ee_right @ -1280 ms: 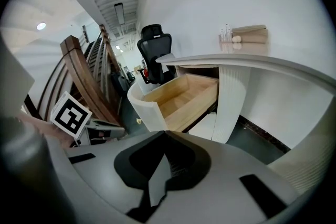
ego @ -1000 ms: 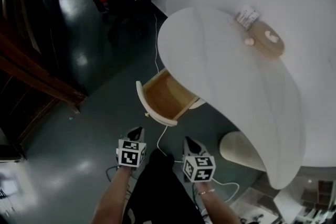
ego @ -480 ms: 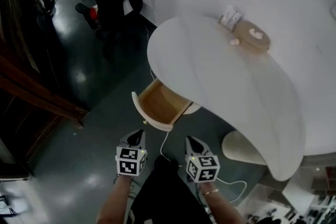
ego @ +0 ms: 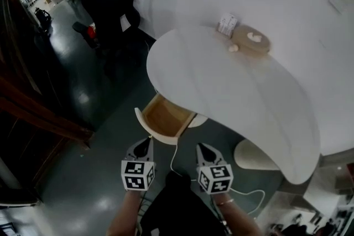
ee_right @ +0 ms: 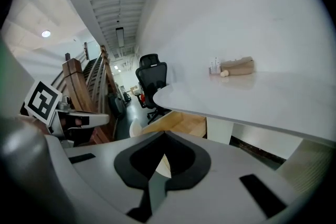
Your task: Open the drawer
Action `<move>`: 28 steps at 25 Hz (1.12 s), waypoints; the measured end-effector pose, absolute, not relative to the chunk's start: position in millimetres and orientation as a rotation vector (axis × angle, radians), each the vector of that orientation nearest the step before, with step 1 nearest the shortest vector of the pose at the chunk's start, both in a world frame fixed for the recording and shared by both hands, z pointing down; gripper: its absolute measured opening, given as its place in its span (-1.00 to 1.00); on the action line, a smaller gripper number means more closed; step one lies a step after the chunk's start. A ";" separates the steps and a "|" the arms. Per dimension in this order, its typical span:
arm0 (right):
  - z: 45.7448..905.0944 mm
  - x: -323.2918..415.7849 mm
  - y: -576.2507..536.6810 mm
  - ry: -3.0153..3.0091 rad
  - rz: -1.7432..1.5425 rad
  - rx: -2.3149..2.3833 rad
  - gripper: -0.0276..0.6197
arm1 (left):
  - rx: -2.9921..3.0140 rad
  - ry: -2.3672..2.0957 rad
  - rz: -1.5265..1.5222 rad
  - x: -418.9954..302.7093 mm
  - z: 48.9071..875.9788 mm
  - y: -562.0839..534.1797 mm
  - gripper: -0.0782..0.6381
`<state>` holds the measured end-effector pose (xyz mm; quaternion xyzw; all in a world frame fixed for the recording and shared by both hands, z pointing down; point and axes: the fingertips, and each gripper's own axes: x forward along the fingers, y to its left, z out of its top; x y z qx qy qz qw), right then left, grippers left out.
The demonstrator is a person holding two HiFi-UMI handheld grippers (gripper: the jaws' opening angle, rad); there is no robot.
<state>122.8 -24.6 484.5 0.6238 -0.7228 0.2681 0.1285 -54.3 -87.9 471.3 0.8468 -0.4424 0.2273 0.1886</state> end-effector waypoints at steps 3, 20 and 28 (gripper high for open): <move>471.3 129.3 -25.6 -2.117 0.759 1.850 -0.91 | 2.422 -1.248 0.616 -51.3 456.4 -91.5 -0.77; 415.3 161.5 -17.8 -2.181 0.632 1.973 -0.91 | 2.497 -1.282 0.487 -42.1 409.1 -91.3 -0.77; 412.7 172.1 -12.3 -2.177 0.615 2.004 -0.91 | 2.509 -1.295 0.475 -44.1 404.2 -90.5 -0.77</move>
